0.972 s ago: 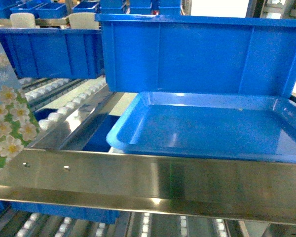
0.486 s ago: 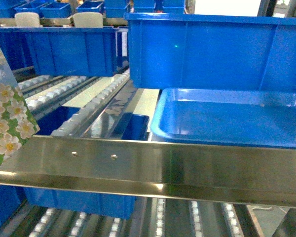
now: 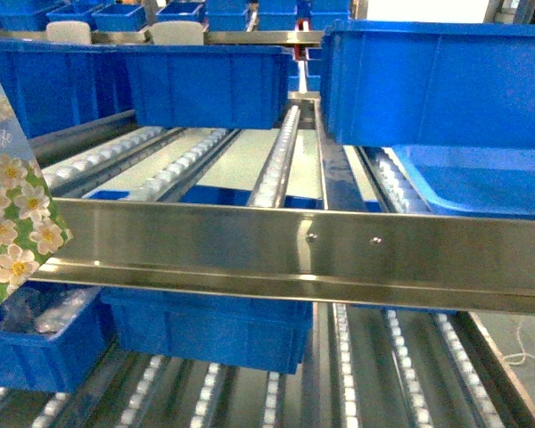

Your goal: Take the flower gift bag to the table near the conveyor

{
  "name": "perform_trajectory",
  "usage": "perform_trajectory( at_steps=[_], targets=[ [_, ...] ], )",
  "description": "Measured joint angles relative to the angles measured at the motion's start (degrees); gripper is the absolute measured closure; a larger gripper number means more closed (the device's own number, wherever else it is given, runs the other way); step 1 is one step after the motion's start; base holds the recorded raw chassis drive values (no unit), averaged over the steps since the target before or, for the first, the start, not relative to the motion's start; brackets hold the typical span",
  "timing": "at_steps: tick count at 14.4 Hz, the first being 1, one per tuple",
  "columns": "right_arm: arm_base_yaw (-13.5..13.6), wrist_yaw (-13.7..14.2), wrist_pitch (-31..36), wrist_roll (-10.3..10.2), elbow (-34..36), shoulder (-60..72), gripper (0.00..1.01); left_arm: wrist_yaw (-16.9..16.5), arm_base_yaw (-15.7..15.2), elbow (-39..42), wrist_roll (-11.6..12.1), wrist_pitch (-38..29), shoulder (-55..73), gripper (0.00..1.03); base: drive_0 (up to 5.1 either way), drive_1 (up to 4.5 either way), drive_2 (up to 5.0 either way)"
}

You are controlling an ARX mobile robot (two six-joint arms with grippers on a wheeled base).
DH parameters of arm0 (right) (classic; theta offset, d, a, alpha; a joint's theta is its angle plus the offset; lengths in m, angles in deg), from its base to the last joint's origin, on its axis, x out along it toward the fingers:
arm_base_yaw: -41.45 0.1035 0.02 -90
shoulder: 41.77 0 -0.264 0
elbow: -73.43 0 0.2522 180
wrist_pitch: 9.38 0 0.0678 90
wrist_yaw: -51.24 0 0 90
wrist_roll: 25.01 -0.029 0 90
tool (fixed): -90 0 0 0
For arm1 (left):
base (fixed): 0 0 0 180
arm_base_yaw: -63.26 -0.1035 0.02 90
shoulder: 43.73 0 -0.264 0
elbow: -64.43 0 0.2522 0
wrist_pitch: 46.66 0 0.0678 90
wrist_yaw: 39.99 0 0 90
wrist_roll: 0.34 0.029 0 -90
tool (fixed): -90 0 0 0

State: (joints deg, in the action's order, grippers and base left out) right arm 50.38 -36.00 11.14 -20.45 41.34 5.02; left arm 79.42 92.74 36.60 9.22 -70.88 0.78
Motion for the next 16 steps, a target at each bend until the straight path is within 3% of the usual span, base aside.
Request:
perform_trajectory(
  at_steps=[16],
  targets=[
    [0.0,0.0,-0.07,0.0,0.0,0.07,0.99,0.0,0.0,0.0,0.0,0.02,0.02,1.01,-4.7,0.93,3.8]
  ],
)
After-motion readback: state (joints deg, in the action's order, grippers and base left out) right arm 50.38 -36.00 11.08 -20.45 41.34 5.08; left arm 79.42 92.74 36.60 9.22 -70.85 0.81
